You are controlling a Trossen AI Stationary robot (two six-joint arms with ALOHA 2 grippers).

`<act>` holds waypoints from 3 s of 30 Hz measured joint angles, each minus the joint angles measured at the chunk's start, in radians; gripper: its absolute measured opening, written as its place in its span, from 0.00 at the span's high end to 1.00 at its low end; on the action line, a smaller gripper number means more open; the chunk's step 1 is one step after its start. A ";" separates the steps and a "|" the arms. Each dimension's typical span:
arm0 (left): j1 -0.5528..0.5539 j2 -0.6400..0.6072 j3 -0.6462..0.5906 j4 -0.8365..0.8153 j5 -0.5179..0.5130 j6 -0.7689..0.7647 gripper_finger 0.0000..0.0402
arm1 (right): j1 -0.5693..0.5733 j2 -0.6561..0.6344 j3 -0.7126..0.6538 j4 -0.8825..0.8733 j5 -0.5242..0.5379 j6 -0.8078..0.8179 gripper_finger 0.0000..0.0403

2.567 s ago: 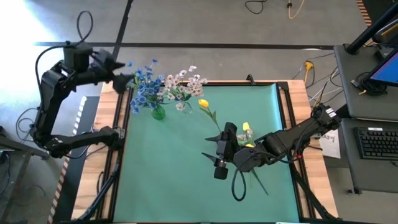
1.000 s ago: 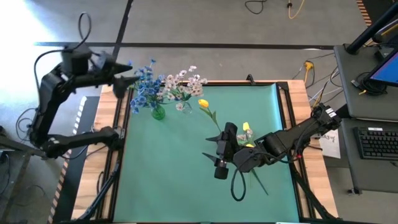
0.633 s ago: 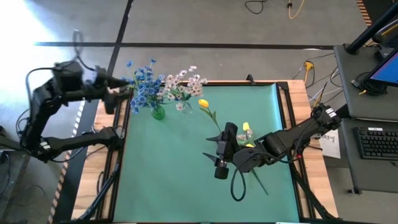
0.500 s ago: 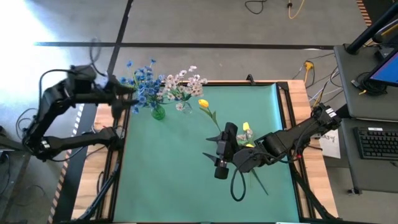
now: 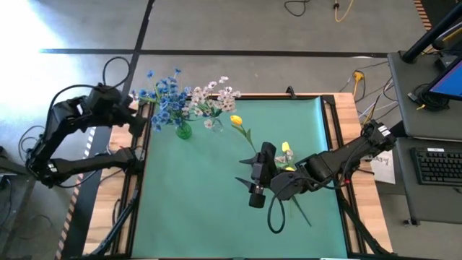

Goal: Sort flowers into vase by color
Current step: Put the blue flowers into the green vase

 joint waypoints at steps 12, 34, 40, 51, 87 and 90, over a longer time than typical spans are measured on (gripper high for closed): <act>0.000 0.022 -0.218 0.174 -0.059 0.049 0.31 | 0.000 0.000 0.000 -0.007 -0.001 0.000 0.42; 0.000 -0.207 -0.474 0.581 -0.112 -0.007 0.35 | 0.000 0.000 0.000 -0.006 -0.003 0.001 0.42; 0.000 -0.212 -0.561 0.706 -0.111 -0.035 0.27 | 0.000 0.000 0.000 -0.006 -0.003 0.011 0.42; 0.000 -0.210 -0.603 0.824 -0.112 -0.028 0.22 | 0.000 0.000 0.000 -0.006 -0.003 0.027 0.42; 0.000 -0.170 -0.604 0.821 -0.095 -0.042 0.86 | 0.000 0.000 0.000 -0.006 -0.002 0.026 0.42; 0.000 -0.171 -0.604 0.819 -0.076 -0.033 0.90 | 0.000 0.000 0.000 -0.006 -0.002 0.025 0.42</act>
